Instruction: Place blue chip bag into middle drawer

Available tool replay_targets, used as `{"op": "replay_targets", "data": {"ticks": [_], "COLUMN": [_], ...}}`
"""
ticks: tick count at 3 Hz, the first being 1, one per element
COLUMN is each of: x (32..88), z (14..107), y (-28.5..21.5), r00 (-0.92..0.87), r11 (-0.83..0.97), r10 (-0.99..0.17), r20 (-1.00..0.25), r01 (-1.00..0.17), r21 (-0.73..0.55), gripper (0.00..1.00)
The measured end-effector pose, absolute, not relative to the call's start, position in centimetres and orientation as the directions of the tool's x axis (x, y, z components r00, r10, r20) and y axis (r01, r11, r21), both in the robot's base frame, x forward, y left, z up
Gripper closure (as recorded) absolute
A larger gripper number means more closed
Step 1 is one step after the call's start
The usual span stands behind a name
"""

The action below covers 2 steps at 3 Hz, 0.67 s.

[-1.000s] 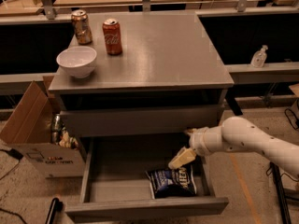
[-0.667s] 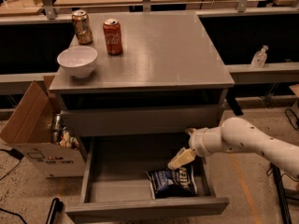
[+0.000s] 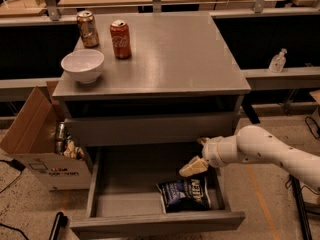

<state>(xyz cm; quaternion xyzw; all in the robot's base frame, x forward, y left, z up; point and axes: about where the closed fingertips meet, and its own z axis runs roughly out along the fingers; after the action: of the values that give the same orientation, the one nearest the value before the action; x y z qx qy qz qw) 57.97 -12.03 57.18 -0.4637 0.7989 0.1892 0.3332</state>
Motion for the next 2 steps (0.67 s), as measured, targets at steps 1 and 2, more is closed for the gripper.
{"op": "replay_targets", "data": {"ticks": [1, 2], "x": [58.3, 57.1], "z": [54.4, 53.1], "y": [-9.2, -7.4], "r00": [-0.295, -0.251], "r11": [0.440, 0.393], "r10": [-0.625, -0.649], "r20": [-0.722, -0.718], "r01": [-0.898, -0.919], "r21": [-0.014, -0.035], "gripper": [0.42, 0.52]}}
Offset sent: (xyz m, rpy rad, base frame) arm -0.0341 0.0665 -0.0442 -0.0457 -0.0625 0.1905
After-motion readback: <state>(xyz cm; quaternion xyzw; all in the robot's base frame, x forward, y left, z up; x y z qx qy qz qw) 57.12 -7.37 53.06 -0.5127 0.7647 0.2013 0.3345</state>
